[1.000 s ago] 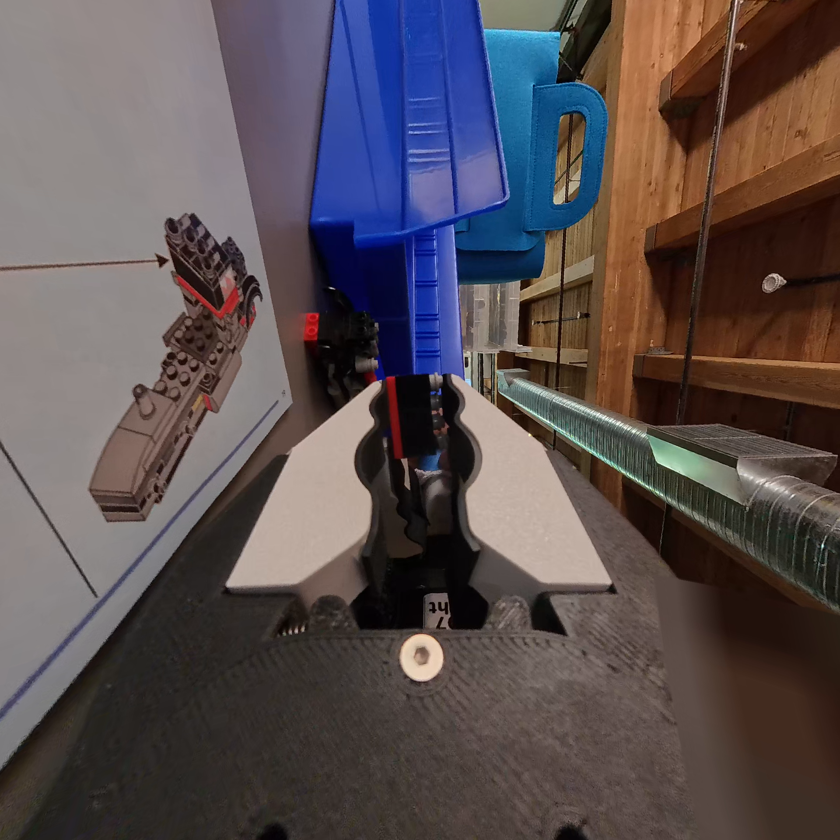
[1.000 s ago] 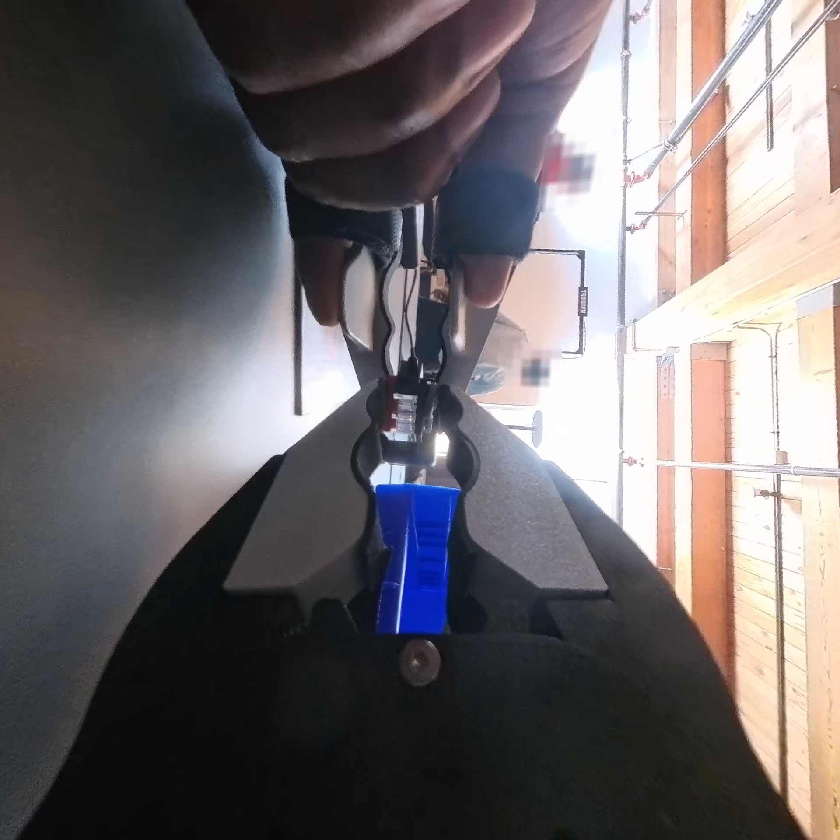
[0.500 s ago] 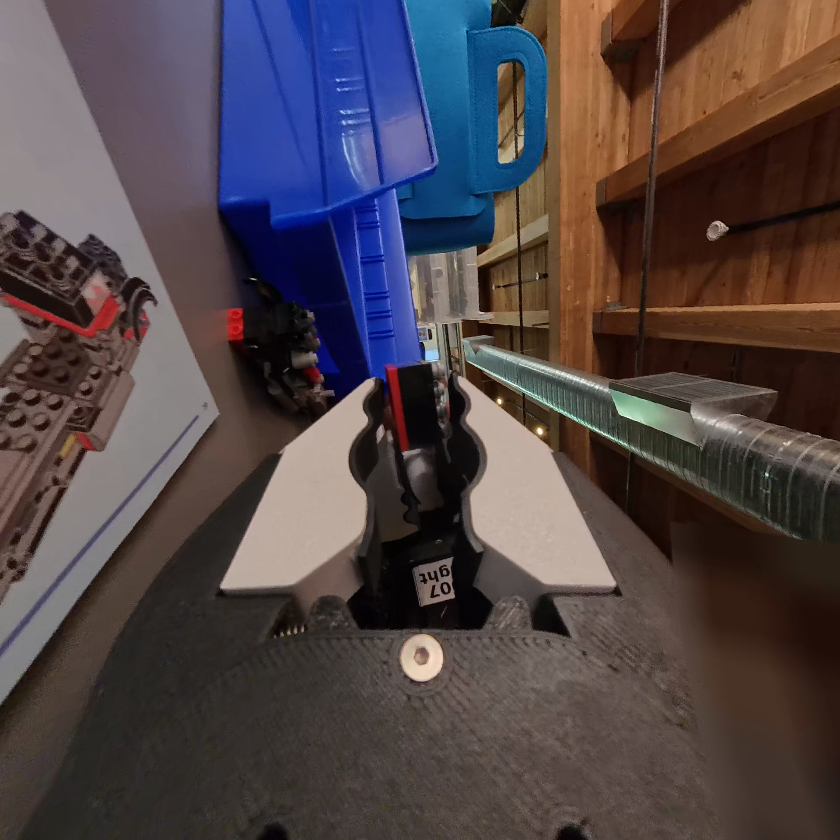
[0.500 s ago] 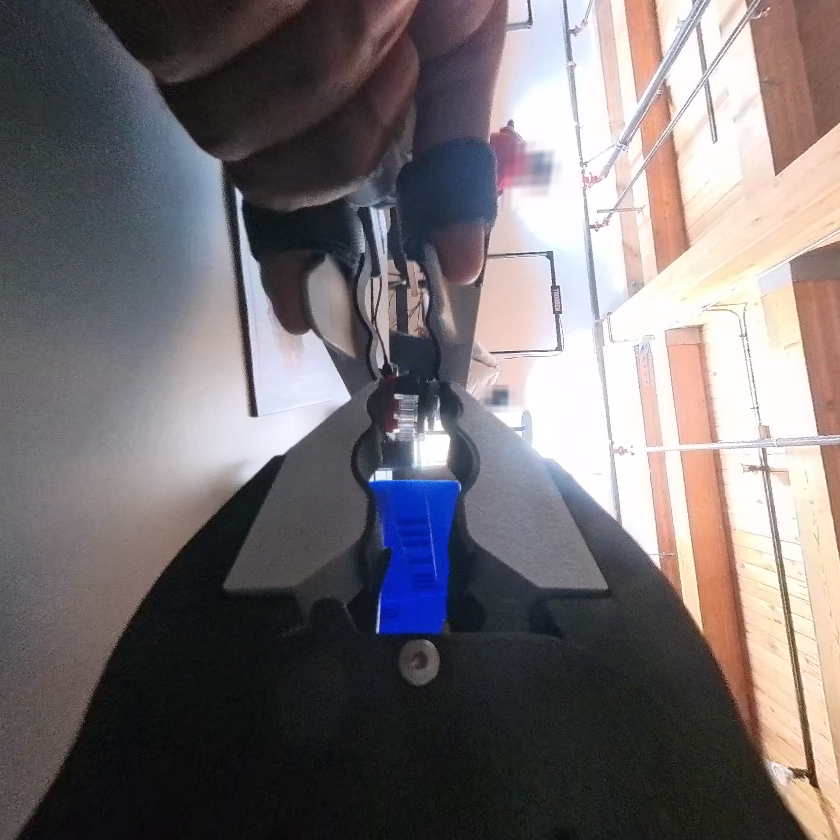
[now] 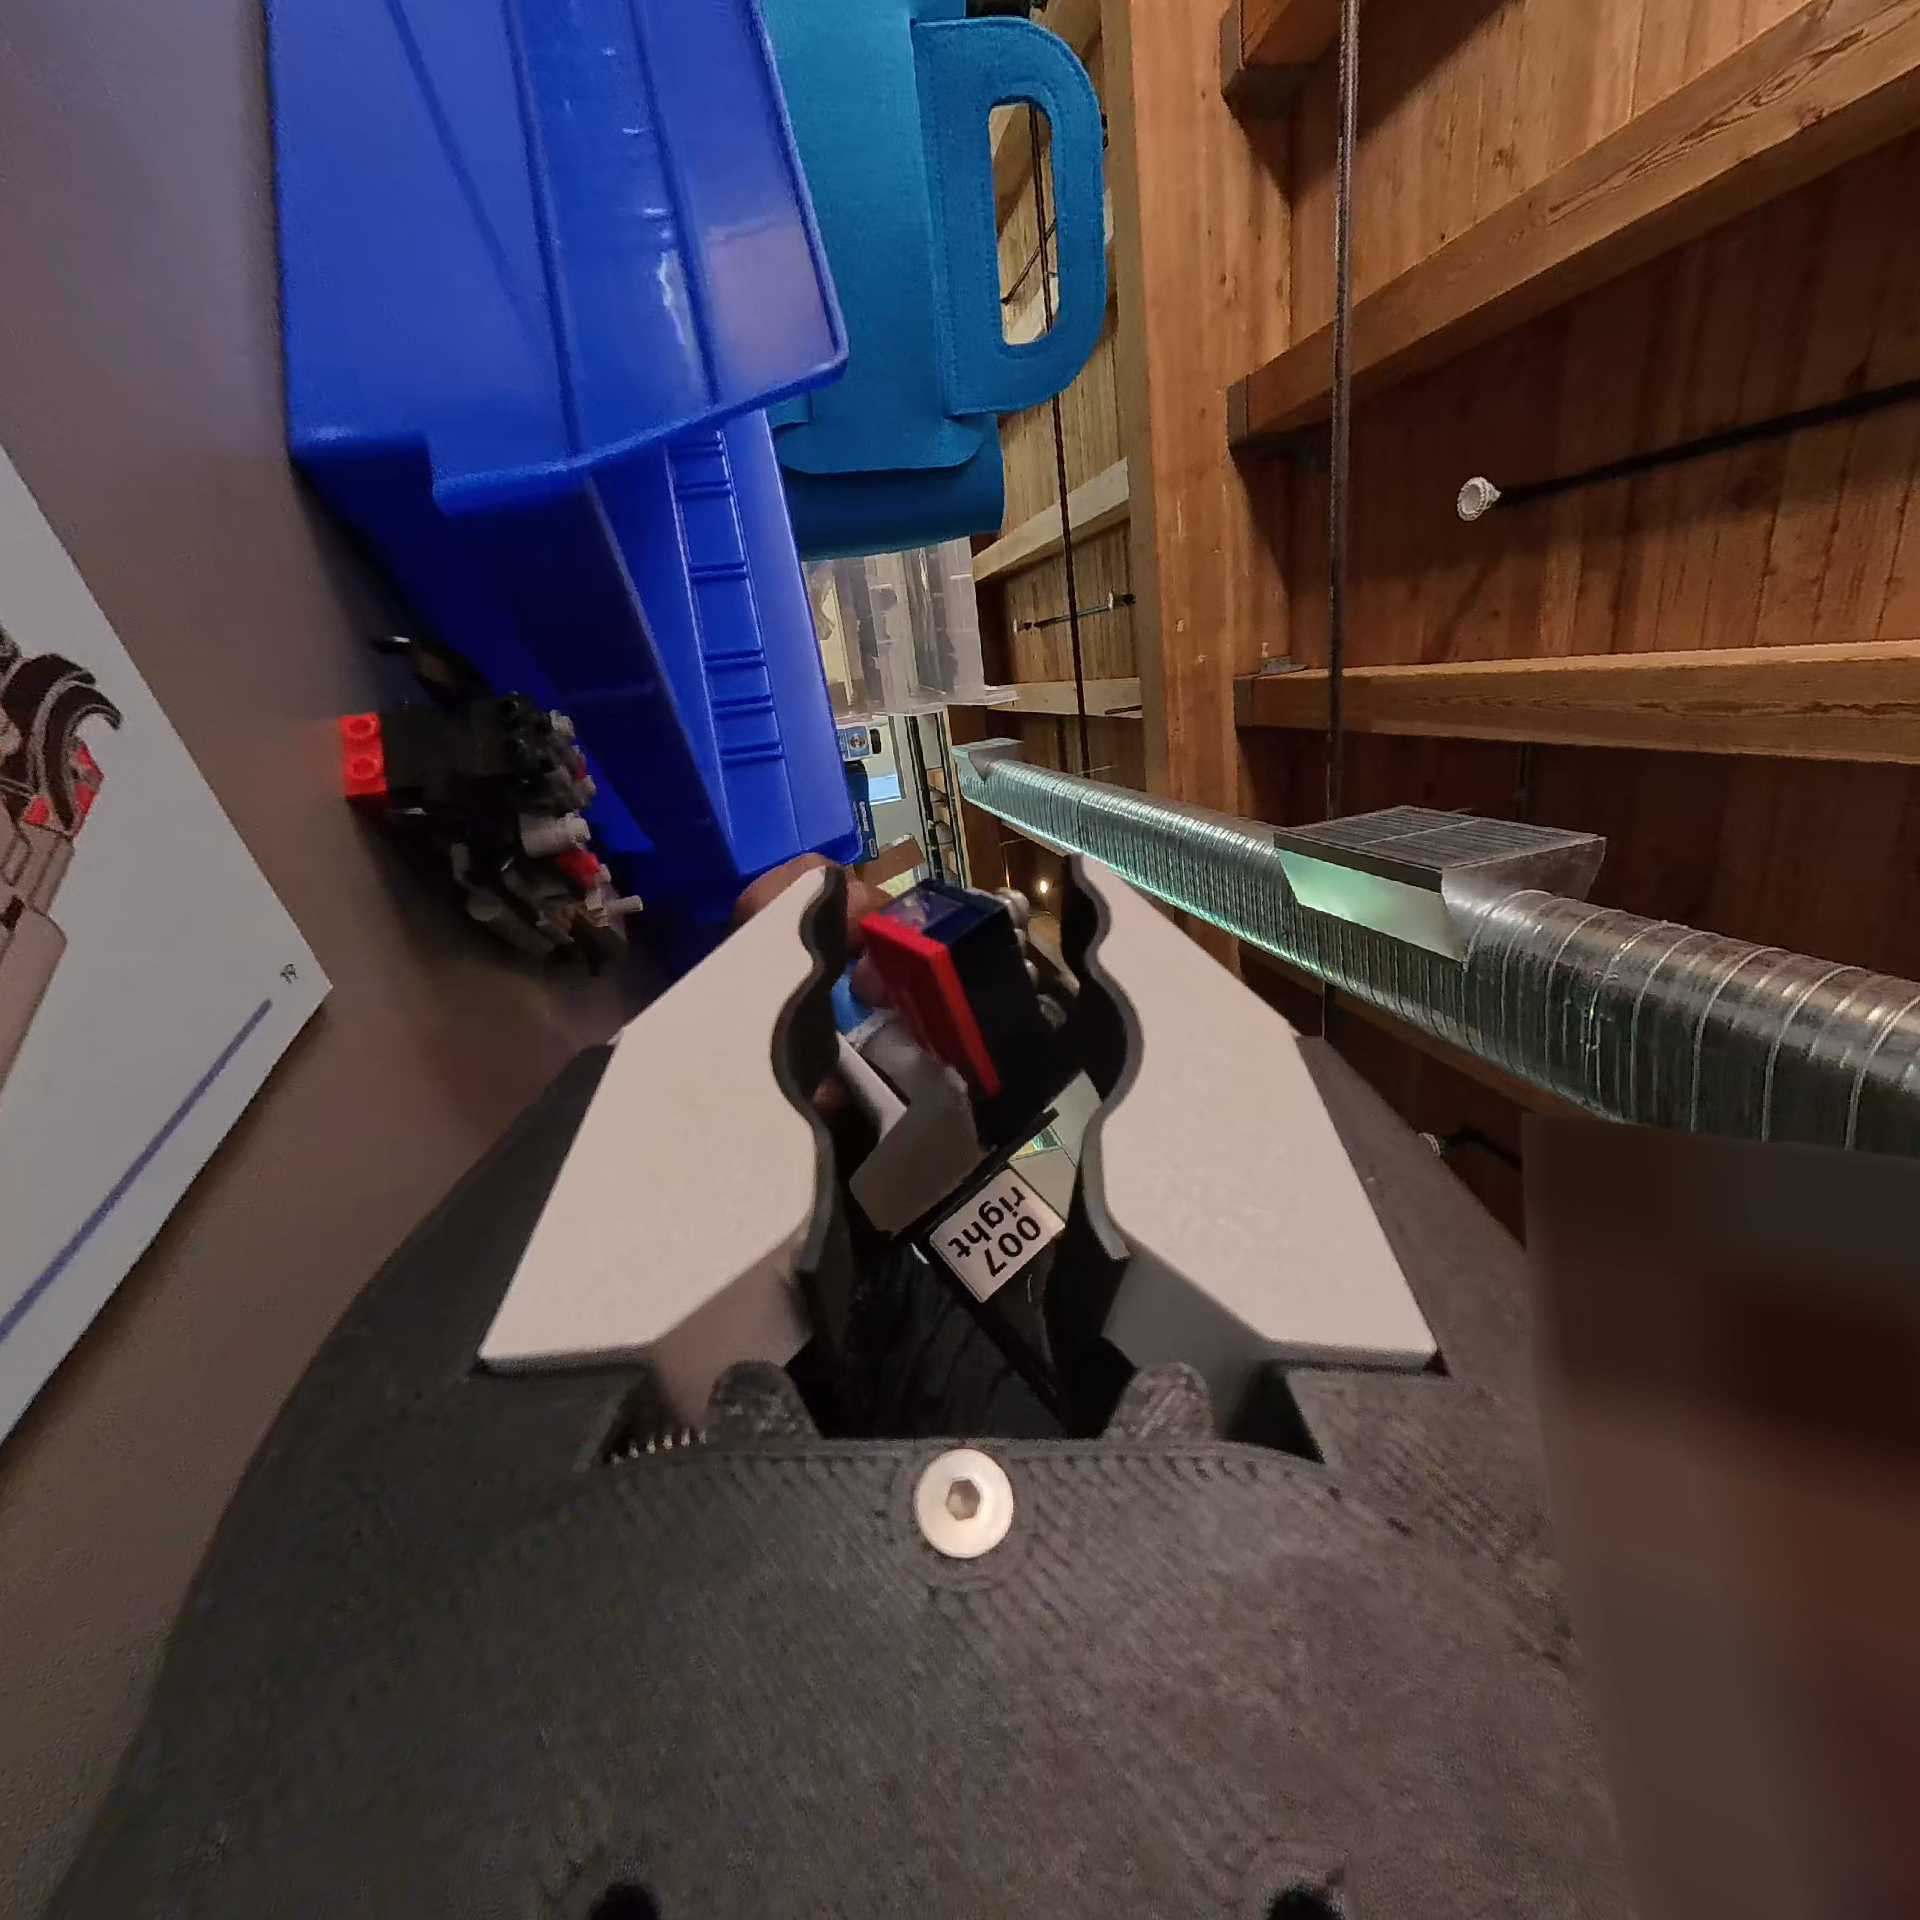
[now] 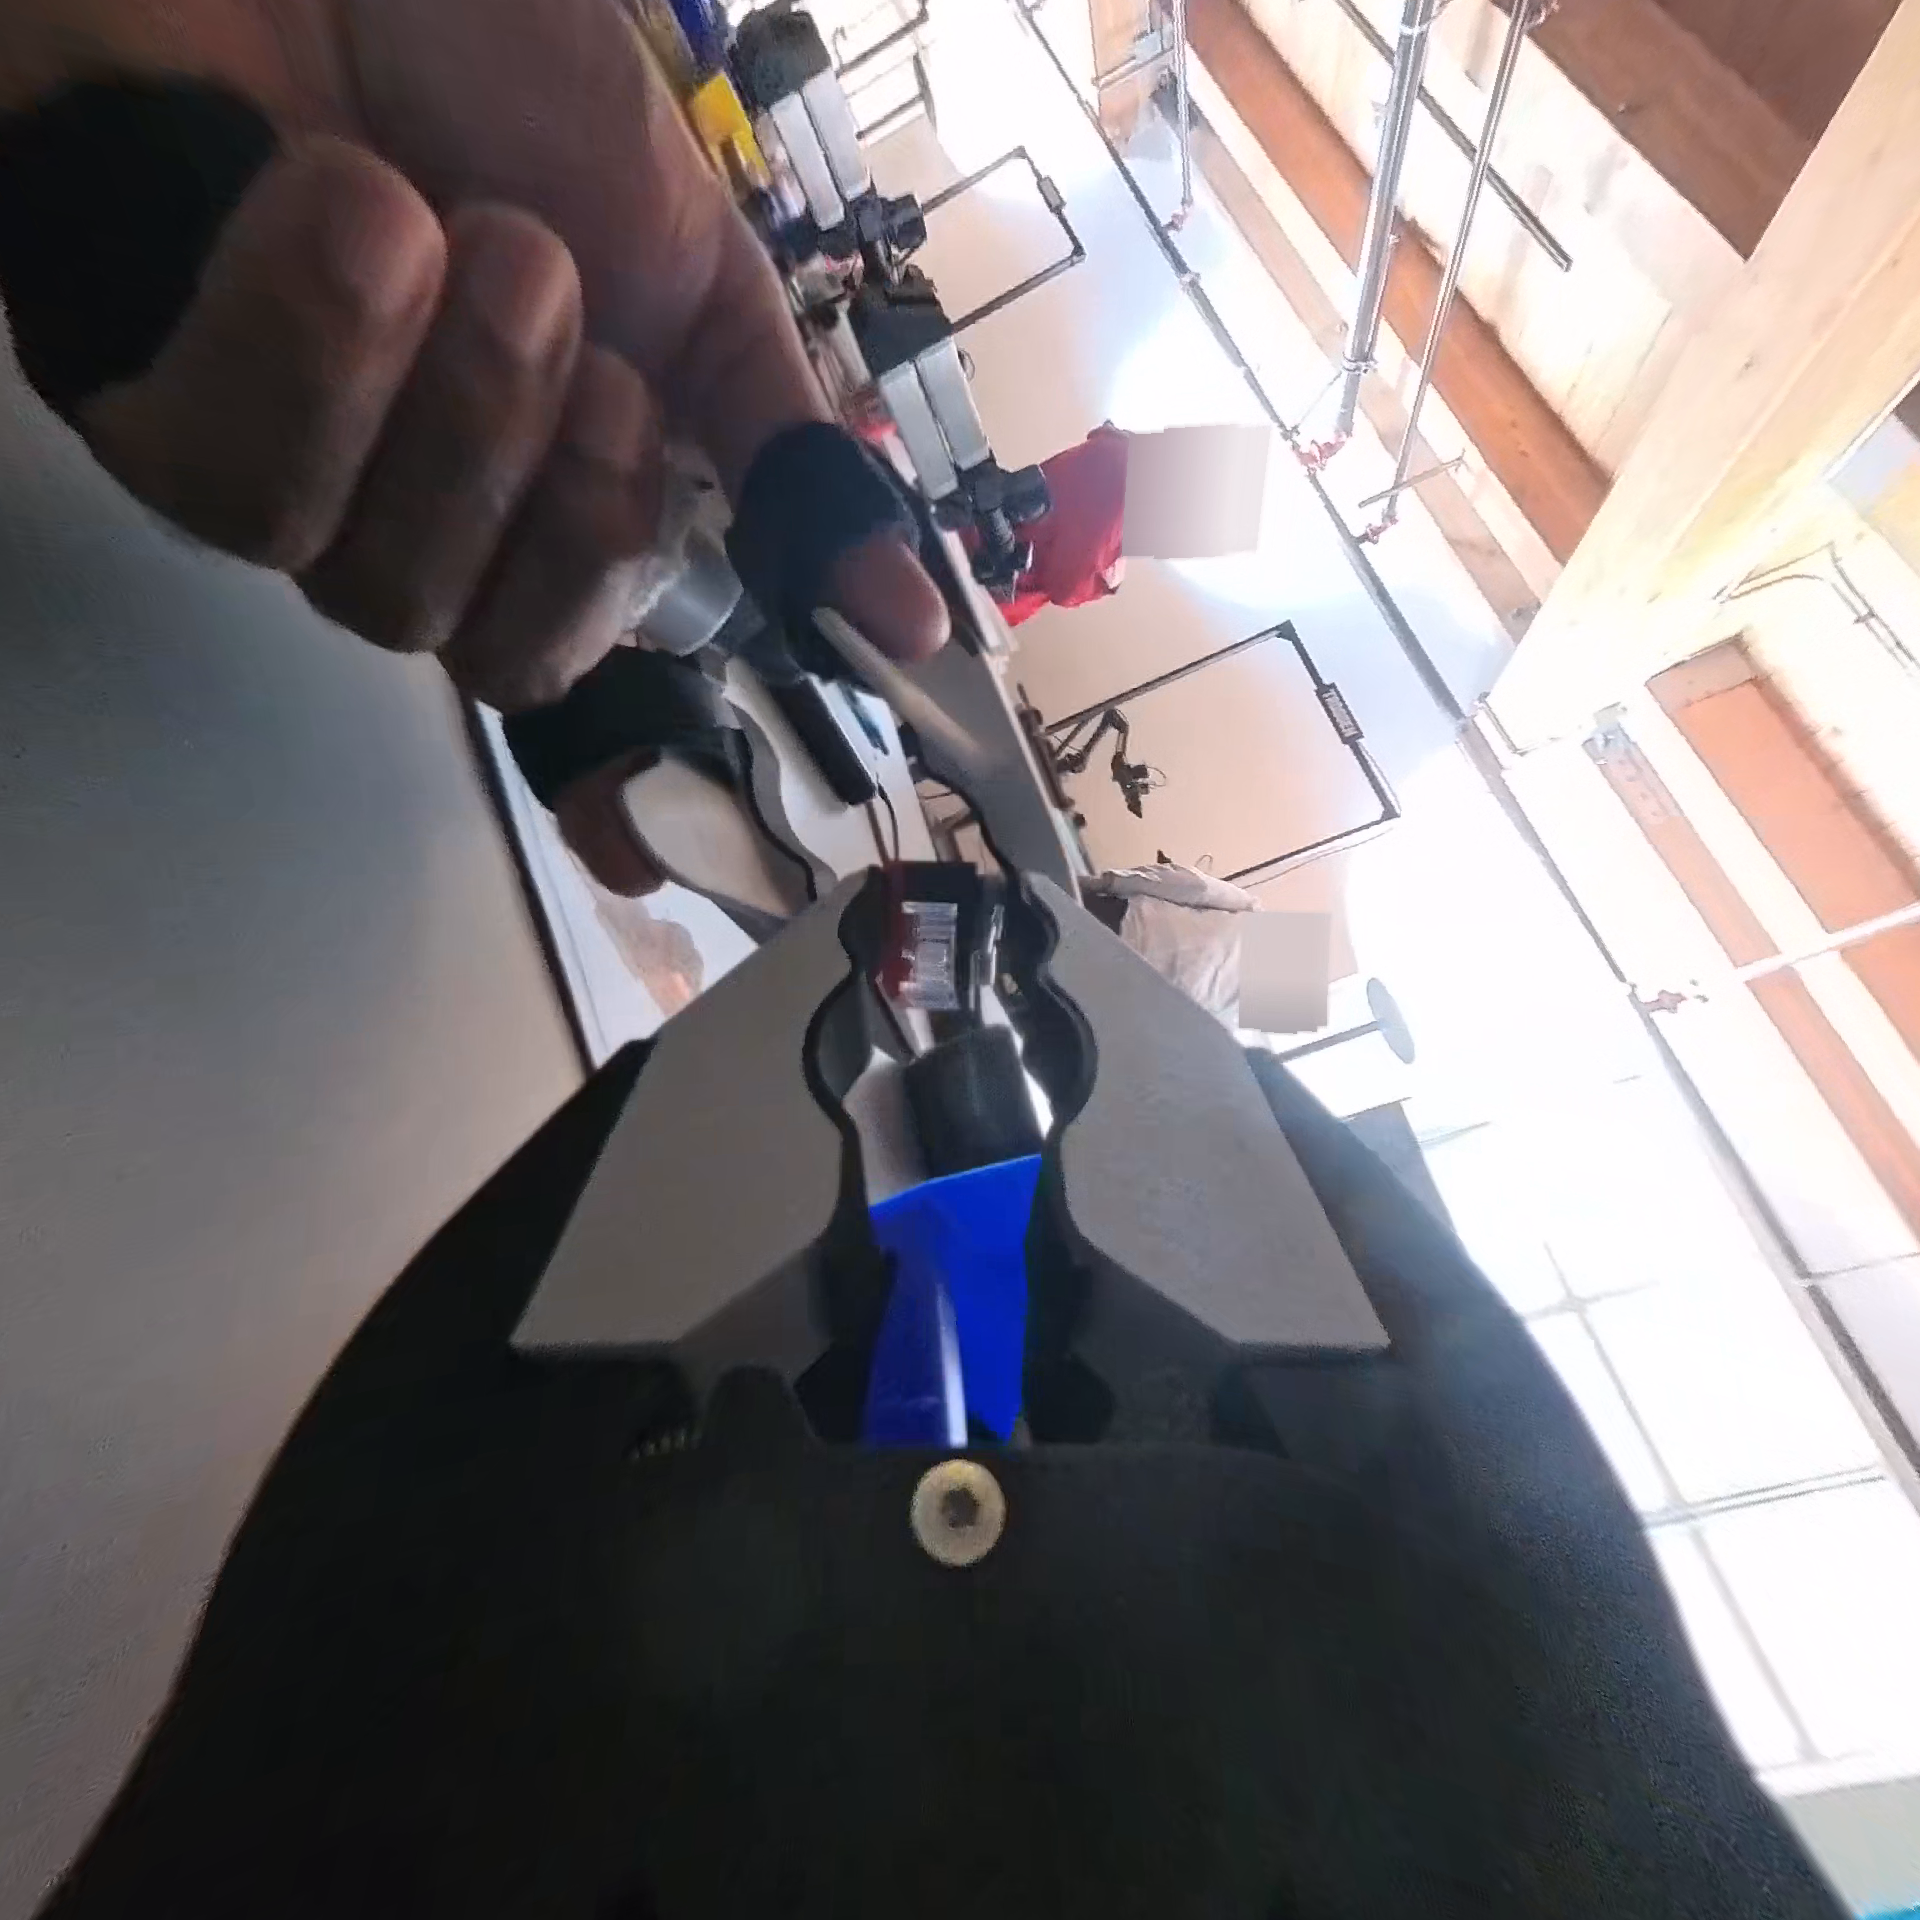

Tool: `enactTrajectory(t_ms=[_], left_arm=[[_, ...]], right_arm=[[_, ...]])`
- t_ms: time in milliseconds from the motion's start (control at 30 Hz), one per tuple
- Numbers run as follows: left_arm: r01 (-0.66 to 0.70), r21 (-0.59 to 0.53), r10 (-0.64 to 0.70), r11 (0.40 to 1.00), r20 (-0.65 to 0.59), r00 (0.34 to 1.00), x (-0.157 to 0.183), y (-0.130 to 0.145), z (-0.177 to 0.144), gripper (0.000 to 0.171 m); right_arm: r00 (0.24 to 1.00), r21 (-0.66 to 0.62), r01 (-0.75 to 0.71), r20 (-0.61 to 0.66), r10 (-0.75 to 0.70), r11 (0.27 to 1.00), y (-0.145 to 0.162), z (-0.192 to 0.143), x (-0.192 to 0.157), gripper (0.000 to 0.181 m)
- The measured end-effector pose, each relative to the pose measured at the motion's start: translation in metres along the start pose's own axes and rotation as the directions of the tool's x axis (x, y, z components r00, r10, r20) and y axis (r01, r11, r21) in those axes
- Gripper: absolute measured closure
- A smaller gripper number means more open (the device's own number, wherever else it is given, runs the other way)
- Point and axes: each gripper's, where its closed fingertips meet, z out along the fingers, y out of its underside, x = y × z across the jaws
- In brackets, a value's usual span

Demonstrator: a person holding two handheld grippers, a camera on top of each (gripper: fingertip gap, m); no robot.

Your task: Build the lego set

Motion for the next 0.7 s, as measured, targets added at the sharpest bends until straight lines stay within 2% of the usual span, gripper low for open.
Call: enactTrajectory(t_ms=[400,700], left_arm=[[0.001,-0.015,0.000,1.000,0.041,0.999,-0.008,0.004,-0.001,0.139],[0.013,-0.002,-0.013,1.000,0.060,0.998,-0.014,0.003,-0.002,0.139]], right_arm=[[0.999,0.008,-0.022,0.035,0.022,1.000,0.001,0.001,-0.004,0.157],[0.996,-0.012,0.090,0.028,-0.090,0.996,0.002,0.002,-0.006,0.157]])
